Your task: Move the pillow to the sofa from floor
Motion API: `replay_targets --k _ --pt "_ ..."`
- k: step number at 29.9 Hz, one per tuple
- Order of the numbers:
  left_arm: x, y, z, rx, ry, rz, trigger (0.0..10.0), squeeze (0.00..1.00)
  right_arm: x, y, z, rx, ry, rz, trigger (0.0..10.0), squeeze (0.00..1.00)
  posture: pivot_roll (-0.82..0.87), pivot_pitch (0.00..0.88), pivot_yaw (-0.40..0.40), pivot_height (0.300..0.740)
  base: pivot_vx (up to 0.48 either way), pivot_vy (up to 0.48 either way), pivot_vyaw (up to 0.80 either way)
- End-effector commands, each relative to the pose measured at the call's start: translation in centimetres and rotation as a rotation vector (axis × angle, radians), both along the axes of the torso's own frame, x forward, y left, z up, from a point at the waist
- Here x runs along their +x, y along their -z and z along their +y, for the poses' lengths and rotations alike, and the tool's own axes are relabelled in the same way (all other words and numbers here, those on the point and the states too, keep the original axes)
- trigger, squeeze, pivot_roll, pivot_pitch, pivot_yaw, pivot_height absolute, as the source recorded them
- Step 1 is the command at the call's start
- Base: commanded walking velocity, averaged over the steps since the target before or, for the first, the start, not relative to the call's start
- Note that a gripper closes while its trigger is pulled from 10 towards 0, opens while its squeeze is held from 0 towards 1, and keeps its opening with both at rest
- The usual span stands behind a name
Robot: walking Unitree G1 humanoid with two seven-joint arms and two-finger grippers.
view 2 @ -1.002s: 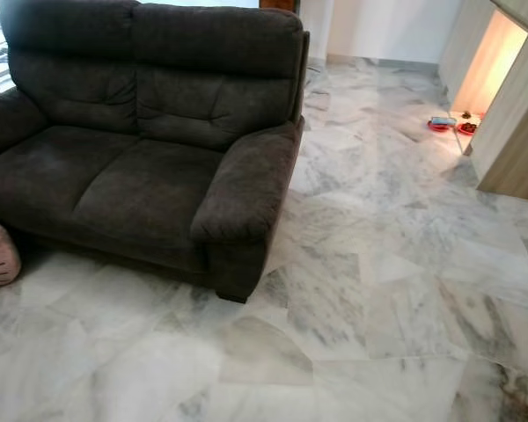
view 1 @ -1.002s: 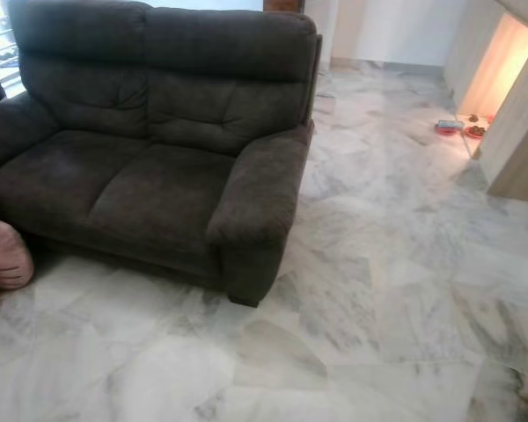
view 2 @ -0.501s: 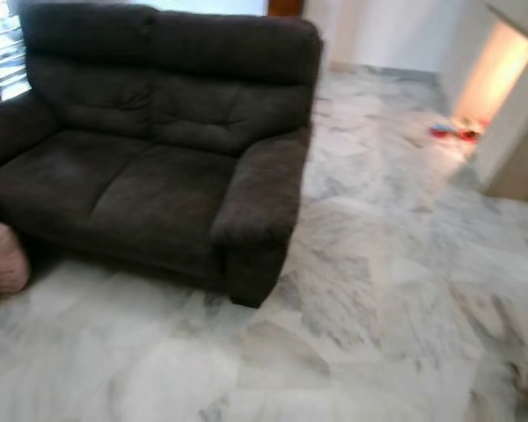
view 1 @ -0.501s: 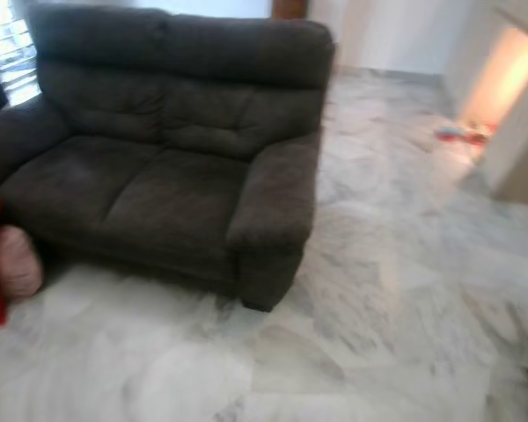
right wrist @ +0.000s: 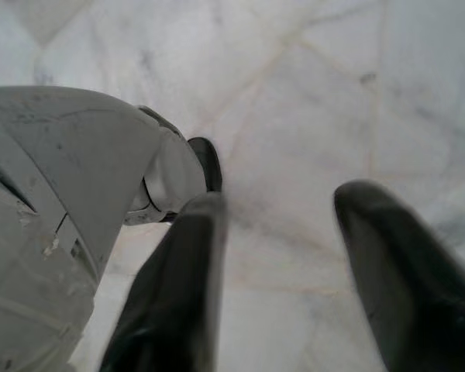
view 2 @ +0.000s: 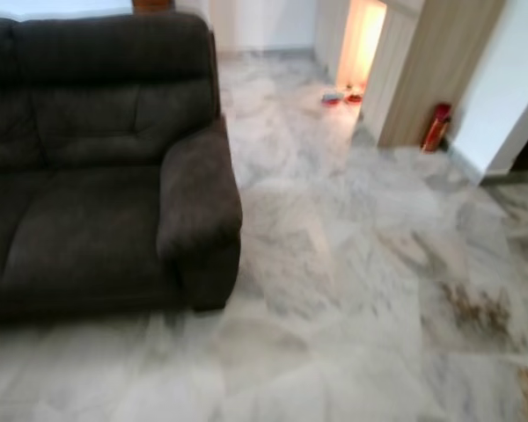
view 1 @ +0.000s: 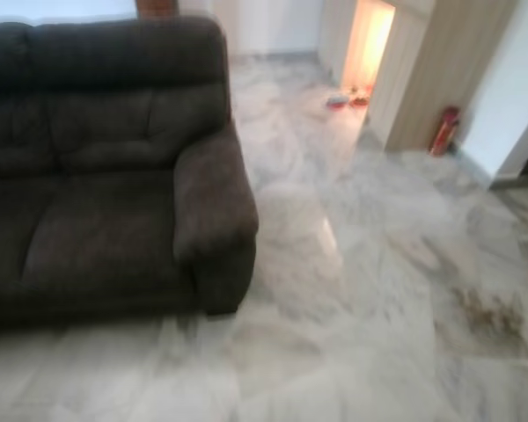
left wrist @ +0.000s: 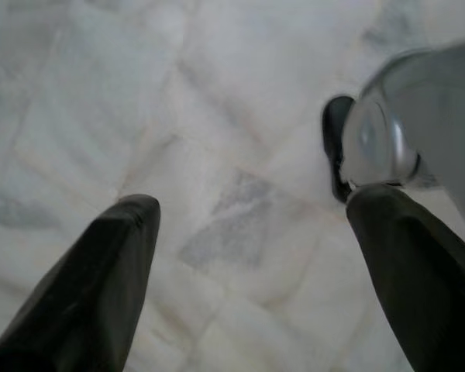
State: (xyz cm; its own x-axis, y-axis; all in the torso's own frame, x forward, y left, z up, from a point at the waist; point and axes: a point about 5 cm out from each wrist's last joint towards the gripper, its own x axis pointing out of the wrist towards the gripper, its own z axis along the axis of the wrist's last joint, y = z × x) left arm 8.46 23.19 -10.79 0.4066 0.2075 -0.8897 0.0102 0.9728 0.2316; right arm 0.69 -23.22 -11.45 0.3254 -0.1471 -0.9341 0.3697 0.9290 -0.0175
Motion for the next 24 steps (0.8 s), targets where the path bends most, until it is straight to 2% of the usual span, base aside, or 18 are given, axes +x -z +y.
replay_targets --k 1,18,24 --pt "-1.67 0.21 0.68 0.012 -0.028 0.052 10.0 0.0 0.76 -0.11 -0.21 -0.009 -0.005 -0.029 10.0 0.0 0.07 0.0 -0.013 0.74 0.0 0.405 0.0" --pt "-1.73 0.21 0.71 0.015 -0.027 0.056 10.0 0.0 0.99 -0.18 -0.17 -0.007 -0.043 -0.044 10.0 0.0 0.07 0.0 -0.012 0.74 0.0 0.396 0.0" --pt "-1.74 0.23 0.67 0.014 -0.025 0.057 10.0 0.0 0.94 -0.16 -0.13 -0.001 -0.04 -0.042 10.0 0.0 0.07 0.0 -0.011 0.74 0.0 0.382 0.62"
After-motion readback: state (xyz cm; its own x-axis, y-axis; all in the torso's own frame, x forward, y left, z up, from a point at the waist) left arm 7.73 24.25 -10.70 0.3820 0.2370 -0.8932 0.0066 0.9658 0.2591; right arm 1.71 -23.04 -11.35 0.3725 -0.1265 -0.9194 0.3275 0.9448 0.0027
